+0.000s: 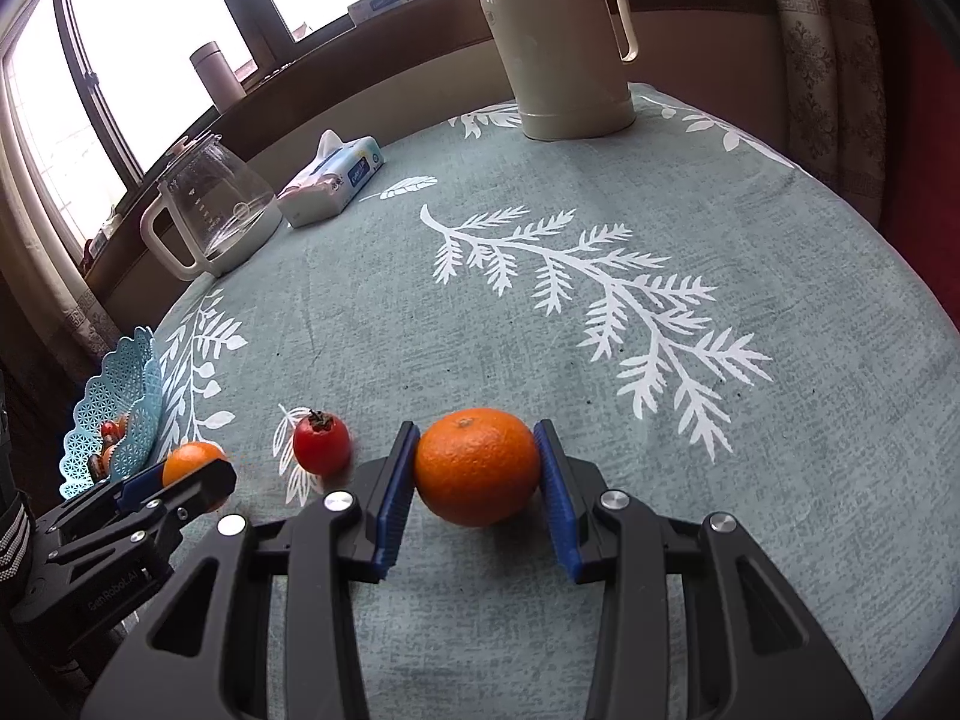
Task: Organize fruits
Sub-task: 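Grasp the orange with the left gripper while the right gripper holds the tangerine, then carry the orange over the basket with the left gripper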
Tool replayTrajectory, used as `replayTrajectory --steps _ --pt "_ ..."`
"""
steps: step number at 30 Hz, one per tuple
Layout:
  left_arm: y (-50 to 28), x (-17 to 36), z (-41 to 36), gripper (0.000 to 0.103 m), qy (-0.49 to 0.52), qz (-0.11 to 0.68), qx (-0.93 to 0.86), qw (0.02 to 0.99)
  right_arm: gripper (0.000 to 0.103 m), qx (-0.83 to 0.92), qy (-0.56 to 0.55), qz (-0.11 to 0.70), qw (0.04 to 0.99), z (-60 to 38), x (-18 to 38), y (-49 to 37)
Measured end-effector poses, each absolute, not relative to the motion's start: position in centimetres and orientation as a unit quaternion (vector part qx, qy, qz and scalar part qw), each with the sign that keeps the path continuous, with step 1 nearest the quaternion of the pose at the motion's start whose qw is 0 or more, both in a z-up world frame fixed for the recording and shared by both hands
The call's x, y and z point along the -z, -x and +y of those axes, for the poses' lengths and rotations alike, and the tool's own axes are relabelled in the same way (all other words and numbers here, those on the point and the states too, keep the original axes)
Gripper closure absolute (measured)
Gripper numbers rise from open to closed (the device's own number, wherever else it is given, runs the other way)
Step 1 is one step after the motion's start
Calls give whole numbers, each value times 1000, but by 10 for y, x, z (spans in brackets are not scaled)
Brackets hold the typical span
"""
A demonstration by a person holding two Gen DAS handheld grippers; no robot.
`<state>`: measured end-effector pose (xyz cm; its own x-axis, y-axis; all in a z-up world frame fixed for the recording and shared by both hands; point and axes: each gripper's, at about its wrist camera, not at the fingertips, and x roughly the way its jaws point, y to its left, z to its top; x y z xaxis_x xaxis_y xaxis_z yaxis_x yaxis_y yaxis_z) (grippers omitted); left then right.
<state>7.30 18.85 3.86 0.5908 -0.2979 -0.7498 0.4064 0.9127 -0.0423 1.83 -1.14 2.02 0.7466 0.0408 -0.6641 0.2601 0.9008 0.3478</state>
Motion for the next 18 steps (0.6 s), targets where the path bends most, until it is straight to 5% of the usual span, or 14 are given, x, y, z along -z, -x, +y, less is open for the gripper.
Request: replayTrajectory --steps 18 --pt "-81 -62 233 57 -53 372 141 916 63 62 -213 353 909 -11 -19 -19"
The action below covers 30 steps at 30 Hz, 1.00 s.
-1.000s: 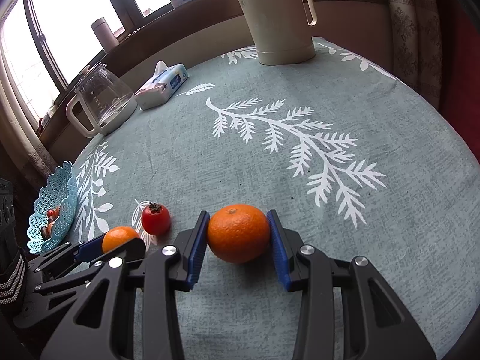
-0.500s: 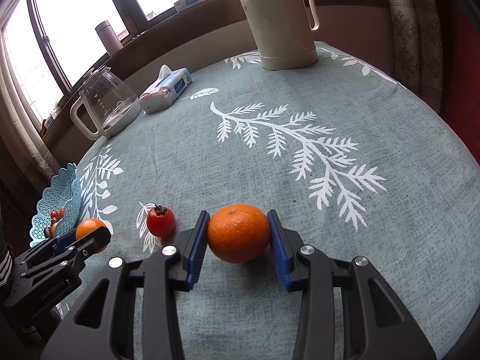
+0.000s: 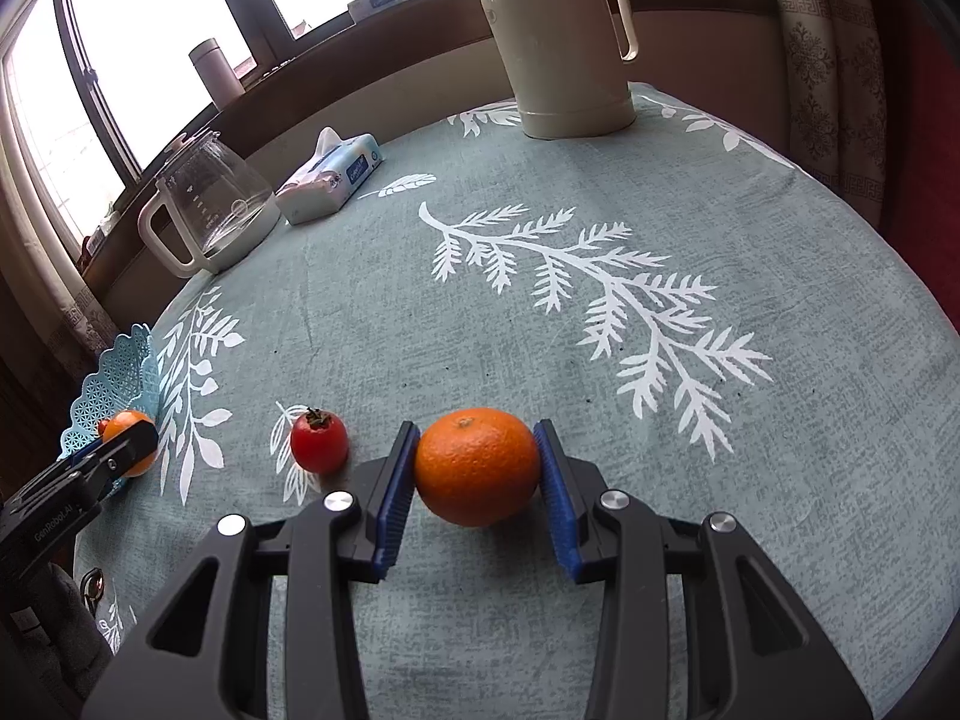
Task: Organize fruits
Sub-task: 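Carry the orange over the basket with the left gripper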
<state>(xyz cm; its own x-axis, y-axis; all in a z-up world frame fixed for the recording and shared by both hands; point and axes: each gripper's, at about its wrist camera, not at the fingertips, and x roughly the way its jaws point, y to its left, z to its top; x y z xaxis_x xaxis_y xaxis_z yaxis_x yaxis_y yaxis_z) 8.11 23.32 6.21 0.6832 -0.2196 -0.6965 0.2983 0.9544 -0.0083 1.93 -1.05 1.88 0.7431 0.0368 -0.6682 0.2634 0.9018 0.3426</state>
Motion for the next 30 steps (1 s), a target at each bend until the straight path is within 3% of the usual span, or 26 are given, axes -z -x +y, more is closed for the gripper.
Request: replayTrajectory --steps 30 --pt "-105 -88 386 57 22 341 -4 940 63 79 -195 365 907 -6 -18 -23"
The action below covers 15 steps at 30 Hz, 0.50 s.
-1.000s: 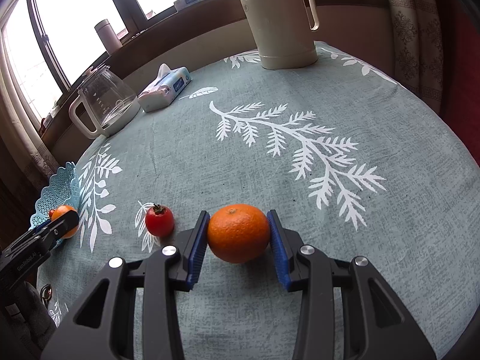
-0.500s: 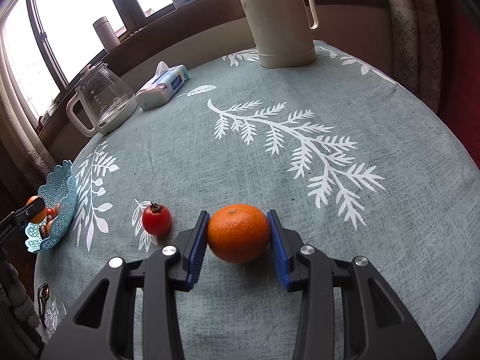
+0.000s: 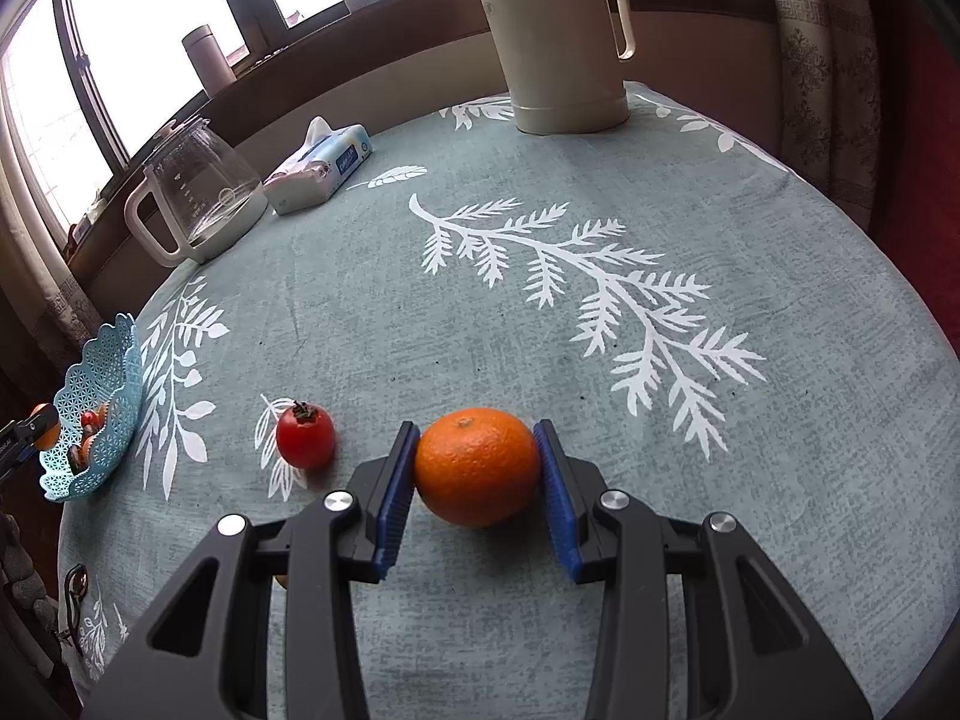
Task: Organize fruits
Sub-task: 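Carry the orange over the basket with the left gripper, then lower the orange into the basket and open the left gripper while the right carries the tangerine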
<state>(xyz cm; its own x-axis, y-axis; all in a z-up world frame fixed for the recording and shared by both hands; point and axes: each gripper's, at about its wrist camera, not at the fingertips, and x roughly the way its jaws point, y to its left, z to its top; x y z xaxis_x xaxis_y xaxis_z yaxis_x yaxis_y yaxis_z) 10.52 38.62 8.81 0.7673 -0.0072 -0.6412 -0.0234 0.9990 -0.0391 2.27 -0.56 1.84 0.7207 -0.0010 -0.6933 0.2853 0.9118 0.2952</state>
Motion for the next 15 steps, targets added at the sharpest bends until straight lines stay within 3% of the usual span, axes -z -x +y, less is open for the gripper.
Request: replayTrajectory --steps 15 --pt "-116 -69 433 54 64 353 -46 932 63 93 -182 370 906 -3 -18 -24"
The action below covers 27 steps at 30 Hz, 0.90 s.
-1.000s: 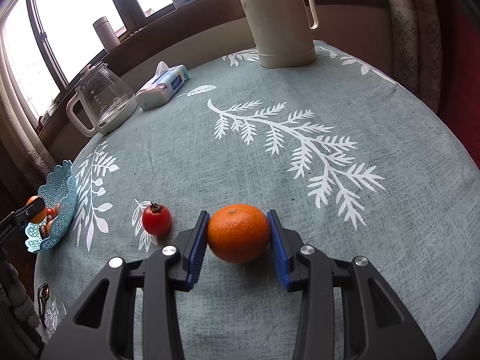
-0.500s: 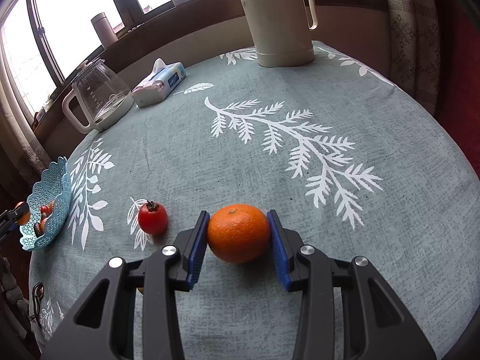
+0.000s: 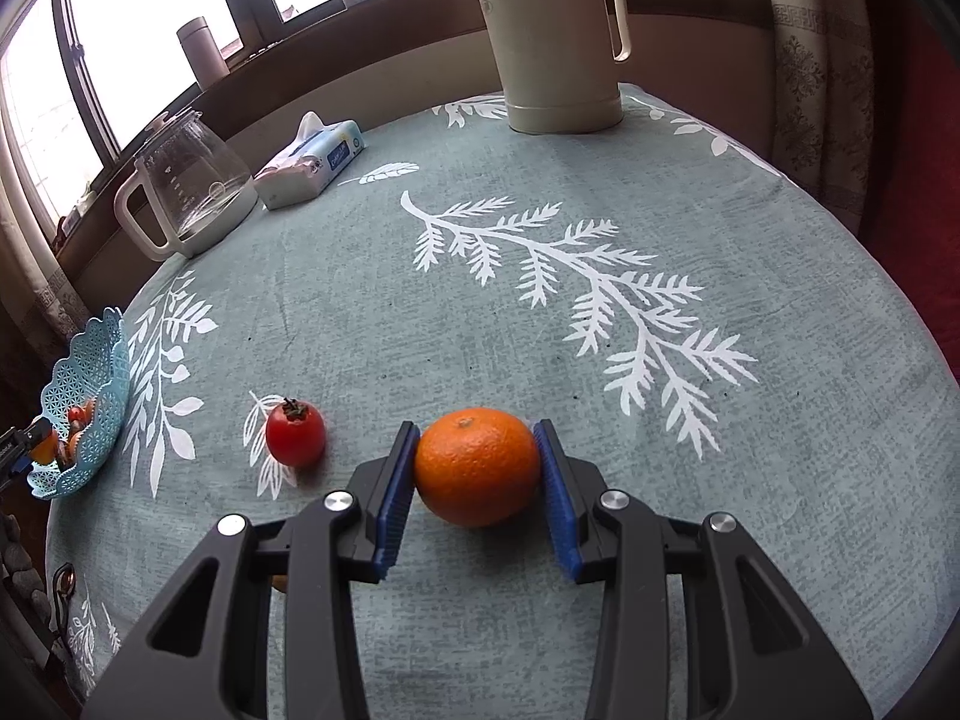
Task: Organize fruits
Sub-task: 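Lower the orange into the basket and open the left gripper while the right carries the tangerine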
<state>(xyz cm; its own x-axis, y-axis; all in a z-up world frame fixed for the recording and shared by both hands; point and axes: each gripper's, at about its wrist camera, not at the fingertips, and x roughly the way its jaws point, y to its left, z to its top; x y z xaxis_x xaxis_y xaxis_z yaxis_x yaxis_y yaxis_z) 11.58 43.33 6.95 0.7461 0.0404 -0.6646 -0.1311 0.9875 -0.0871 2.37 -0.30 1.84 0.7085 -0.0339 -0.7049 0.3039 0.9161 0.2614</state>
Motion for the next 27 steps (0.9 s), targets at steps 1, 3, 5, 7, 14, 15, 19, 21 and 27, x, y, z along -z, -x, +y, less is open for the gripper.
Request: replayTrajectory --steps 1,3,5,7,14,15,19,21,27 --pt "-115 -69 435 48 64 351 -53 933 63 94 -181 370 906 -3 -19 -24" --pt "-114 -71 438 43 67 345 -57 934 63 96 -181 369 906 -3 -19 -24" --pt "-114 -75 440 42 70 342 -56 935 63 96 -181 369 906 -3 -20 -23" --pt "-113 -77 442 42 70 339 -57 936 63 96 -183 368 907 -3 -22 -23" --pt "-111 -81 449 42 82 338 -55 936 63 70 -184 359 912 12 -37 -26" --pt "-111 -81 449 42 83 337 -55 936 63 65 -182 357 914 16 -40 -27" --pt "-108 -86 452 39 90 334 -53 937 63 41 -181 354 917 33 -50 -33" --pt "-106 -89 455 36 94 329 -55 938 63 27 -178 353 918 43 -55 -38" --pt "-105 -91 463 35 102 330 -55 937 63 -14 -150 347 926 84 -72 -54"
